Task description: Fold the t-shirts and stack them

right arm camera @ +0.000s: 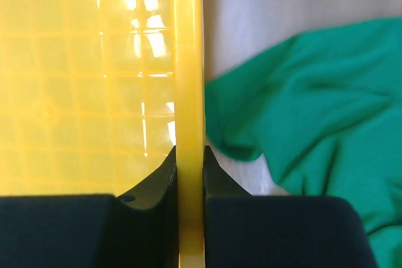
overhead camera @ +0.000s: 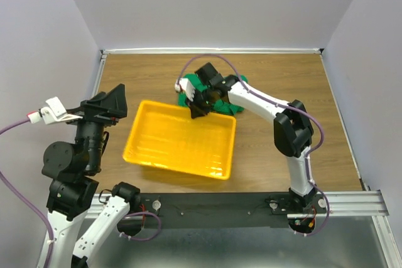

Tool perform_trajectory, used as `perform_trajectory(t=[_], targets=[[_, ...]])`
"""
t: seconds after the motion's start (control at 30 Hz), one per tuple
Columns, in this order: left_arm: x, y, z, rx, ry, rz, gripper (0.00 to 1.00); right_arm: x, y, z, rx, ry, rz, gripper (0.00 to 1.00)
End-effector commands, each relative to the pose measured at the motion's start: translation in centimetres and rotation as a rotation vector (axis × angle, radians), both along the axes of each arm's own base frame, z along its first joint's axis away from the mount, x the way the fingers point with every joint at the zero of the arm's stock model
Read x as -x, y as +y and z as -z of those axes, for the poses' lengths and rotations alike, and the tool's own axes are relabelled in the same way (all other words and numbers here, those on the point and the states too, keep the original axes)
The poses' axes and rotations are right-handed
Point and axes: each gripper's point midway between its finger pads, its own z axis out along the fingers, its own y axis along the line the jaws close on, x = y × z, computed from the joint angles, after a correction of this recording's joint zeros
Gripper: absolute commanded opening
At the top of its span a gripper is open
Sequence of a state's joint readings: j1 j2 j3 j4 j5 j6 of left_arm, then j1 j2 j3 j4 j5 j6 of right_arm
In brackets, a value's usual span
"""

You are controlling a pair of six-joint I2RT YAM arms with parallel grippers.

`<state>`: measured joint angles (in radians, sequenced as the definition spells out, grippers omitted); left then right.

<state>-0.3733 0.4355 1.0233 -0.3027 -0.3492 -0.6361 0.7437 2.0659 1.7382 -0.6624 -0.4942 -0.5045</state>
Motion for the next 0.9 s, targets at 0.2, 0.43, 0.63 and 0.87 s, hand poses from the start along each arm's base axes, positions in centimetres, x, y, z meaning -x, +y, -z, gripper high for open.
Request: perform_trajectory(t=[0.2, 0.43, 0.63, 0.87], targets=[[3.8, 3.2, -5.8, 0.045, -0.158, -0.096, 0.94, -8.3, 8.5, -3.3, -0.203, 0.144, 0.849, 0.0], [3.7, 3.1, -5.1, 0.088, -0.121, -0.08, 0.92, -13.0, 14.7, -3.1, -0.428, 0.167, 1.015, 0.0], [3.7, 2.9, -3.8, 0.155, -0.107, -0.062, 0.91, -15.5, 19.1, -5.3, -0.762, 0.312, 1.027, 0.58], [2.4, 2.1, -1.8, 0.136, -0.056, -0.05, 0.91, -6.3, 20.2, -15.5, -1.045, 0.5, 0.116, 0.81]])
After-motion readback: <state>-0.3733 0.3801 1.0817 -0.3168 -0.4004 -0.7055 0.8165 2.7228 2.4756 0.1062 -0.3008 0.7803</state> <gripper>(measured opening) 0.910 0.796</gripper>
